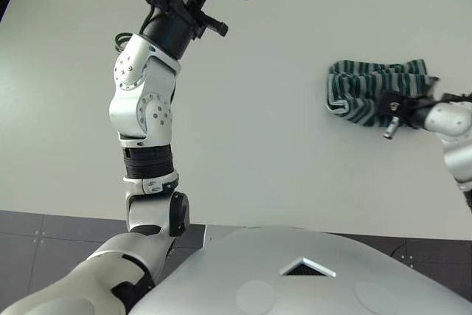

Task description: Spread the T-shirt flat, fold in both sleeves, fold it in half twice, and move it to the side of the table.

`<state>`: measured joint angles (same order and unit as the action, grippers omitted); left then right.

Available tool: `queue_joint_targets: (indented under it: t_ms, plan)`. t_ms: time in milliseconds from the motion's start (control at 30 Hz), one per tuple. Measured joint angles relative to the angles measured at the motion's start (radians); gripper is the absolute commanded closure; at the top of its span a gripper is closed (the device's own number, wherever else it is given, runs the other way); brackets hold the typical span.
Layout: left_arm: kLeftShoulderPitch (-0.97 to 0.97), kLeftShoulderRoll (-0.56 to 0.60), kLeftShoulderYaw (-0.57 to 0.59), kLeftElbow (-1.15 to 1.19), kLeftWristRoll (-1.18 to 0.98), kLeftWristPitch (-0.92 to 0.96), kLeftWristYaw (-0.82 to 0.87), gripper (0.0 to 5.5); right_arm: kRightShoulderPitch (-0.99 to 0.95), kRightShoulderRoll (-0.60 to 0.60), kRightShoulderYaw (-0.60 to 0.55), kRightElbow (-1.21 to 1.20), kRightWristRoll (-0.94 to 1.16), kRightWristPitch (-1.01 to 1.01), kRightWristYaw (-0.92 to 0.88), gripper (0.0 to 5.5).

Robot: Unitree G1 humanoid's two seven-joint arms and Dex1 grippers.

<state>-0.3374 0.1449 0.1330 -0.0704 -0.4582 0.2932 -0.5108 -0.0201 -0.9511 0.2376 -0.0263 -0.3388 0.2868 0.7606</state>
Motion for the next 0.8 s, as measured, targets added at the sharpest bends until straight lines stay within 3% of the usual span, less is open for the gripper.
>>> queue_joint_targets:
  t_ms: [100, 233, 333, 467, 533, 633, 800]
  plan:
    - [0.014, 0.001, 0.002, -0.001, 0.000, -0.021, 0.004, 5.14, 0.068, -0.052, -0.061, 0.019, 0.029, -0.009, 0.003, 5.35]
    - [0.045, 0.001, 0.010, -0.002, -0.002, -0.069, 0.003, 5.14, 0.078, -0.037, -0.105, 0.038, 0.068, -0.023, -0.011, 5.35]
    - [0.088, 0.004, -0.007, -0.019, 0.052, -0.168, -0.002, 5.14, 0.076, 0.103, -0.225, -0.037, 0.196, -0.047, -0.102, 5.35]
    - [0.209, 0.028, -0.007, -0.116, 0.135, -0.283, 0.024, 5.14, -0.015, 0.226, -0.517, -0.319, 0.387, -0.145, -0.266, 5.35]
    - [0.289, 0.030, -0.005, -0.172, 0.192, -0.334, 0.066, 5.14, 0.014, 0.341, -0.576, -0.470, 0.455, -0.157, -0.352, 5.35]
    - [0.381, 0.027, -0.012, -0.216, 0.321, -0.412, 0.152, 5.14, 0.133, 0.529, -0.534, -0.636, 0.457, -0.210, -0.479, 5.35]
    - [0.503, 0.006, -0.039, -0.264, 0.493, -0.540, 0.268, 5.14, 0.332, 0.771, -0.302, -0.659, 0.319, -0.363, -0.637, 5.35]
